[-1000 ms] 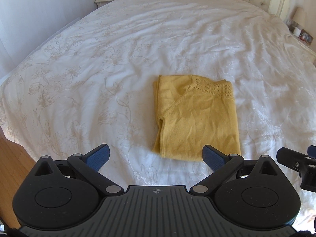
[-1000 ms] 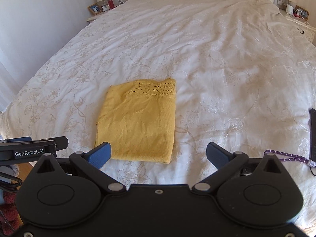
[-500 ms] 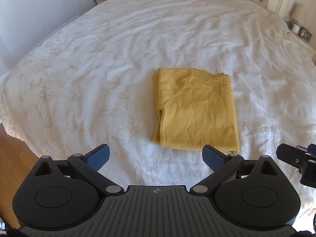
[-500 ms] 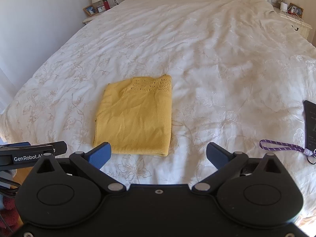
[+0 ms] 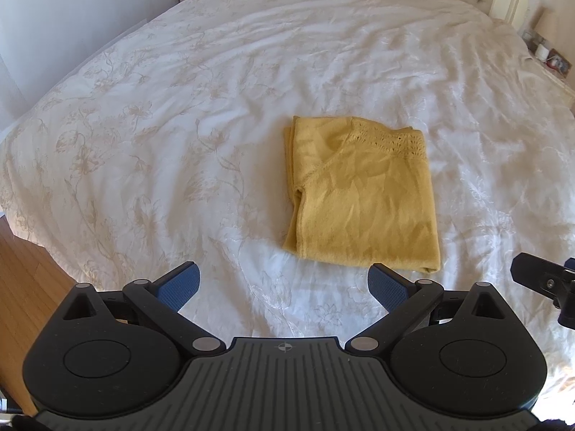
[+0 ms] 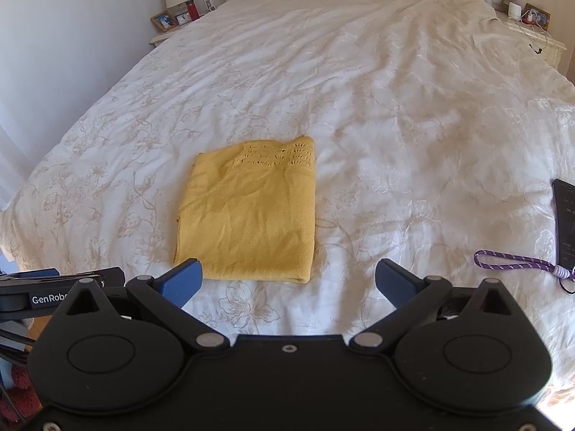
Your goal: Fold small clothes
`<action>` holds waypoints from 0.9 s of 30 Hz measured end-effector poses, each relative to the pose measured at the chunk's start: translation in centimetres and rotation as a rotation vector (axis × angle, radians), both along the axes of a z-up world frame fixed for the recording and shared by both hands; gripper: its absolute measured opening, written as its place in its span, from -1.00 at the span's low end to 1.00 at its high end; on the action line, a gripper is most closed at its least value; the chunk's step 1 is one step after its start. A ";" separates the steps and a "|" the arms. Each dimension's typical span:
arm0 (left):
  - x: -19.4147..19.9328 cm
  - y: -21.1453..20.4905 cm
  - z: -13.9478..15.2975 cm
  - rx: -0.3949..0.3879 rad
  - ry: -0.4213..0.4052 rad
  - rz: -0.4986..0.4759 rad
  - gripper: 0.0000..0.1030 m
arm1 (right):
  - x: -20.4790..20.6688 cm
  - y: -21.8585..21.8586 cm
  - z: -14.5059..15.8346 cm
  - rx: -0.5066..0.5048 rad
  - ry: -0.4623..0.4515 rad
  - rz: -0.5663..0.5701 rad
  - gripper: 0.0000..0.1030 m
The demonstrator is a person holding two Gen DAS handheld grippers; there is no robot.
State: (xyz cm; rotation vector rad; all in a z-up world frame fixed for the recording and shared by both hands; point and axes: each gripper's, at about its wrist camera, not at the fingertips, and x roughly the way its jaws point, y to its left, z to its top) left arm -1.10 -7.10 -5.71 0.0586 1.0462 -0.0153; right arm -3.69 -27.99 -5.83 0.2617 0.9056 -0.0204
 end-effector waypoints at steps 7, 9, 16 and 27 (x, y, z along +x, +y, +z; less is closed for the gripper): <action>0.1 0.0 -0.1 -0.005 0.010 -0.004 0.97 | 0.1 0.3 0.0 0.010 -0.001 -0.003 0.98; 0.1 -0.1 -0.2 -0.003 0.014 0.000 0.97 | 0.1 0.3 0.0 0.013 -0.002 -0.003 0.98; 0.4 0.1 -0.2 -0.005 0.022 -0.001 0.97 | 0.4 0.5 0.0 0.024 -0.001 -0.010 0.98; 0.9 0.0 -0.5 -0.003 0.030 -0.006 0.97 | 0.9 0.4 -0.4 0.045 0.008 -0.019 0.98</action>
